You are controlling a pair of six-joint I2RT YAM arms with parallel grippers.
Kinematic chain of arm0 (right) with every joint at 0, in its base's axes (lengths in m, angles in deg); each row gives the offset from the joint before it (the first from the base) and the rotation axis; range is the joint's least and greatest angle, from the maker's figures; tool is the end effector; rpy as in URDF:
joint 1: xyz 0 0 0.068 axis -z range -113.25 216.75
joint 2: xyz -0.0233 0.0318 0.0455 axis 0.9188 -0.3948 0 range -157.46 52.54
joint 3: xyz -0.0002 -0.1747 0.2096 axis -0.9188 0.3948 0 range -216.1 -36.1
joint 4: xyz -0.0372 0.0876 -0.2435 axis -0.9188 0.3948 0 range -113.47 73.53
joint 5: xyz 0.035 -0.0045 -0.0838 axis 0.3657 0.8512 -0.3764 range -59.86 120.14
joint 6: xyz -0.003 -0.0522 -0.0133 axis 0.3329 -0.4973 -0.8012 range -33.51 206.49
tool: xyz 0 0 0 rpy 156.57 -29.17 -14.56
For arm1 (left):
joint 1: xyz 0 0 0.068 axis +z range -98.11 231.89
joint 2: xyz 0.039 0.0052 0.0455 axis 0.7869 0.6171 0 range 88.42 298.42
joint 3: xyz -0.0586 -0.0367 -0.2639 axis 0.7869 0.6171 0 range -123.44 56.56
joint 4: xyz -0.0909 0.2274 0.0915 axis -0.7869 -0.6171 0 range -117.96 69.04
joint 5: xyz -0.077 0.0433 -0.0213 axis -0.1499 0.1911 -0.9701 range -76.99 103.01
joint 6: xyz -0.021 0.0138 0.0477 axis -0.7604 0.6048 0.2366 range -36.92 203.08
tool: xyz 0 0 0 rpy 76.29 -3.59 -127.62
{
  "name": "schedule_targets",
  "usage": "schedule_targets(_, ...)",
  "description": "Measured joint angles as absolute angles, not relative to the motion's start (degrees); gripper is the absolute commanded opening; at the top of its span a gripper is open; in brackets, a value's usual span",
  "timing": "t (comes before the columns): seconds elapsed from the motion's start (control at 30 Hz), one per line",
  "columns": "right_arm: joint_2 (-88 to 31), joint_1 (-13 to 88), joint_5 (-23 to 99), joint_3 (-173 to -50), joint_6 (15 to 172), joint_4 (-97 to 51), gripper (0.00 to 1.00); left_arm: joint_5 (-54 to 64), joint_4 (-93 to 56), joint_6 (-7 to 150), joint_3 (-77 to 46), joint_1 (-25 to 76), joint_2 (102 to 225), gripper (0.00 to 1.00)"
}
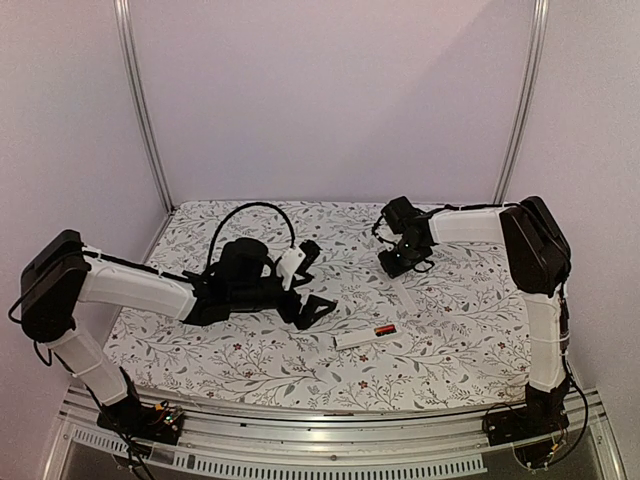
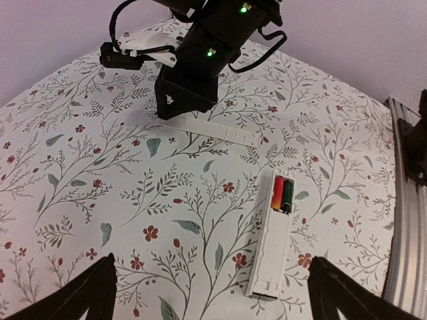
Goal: Load the batteries into the remote control
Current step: Pick up the battery cover at the center of the board.
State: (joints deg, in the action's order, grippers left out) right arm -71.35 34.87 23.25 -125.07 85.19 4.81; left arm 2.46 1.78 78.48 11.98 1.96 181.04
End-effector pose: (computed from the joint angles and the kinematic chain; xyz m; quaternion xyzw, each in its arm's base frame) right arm 0.3859 0.2350 0.1440 -0.2639 0.9346 0.0046 0.2386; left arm 0.2132 -0.2636 0.1886 0.3696 0.7572 -0.3132 0.4380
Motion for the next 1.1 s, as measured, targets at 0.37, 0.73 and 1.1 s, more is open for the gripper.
schedule_targets(0.37,-71.4,34.9,24.7,-125.1,84.9,4.7,0.06,1.8,1.4,78.5,12.0,2.0,181.8,1.00)
schedule_targets(0.73,-72.1,34.9,24.5,-124.9,85.2,3.6,0.05,1.8,1.3,78.4,12.0,2.2,181.9,1.00)
schedule_targets(1.1,-71.9,34.9,24.7,-124.4,85.5,3.0,0.00,1.7,1.3,78.4,12.0,2.4,182.0,1.00)
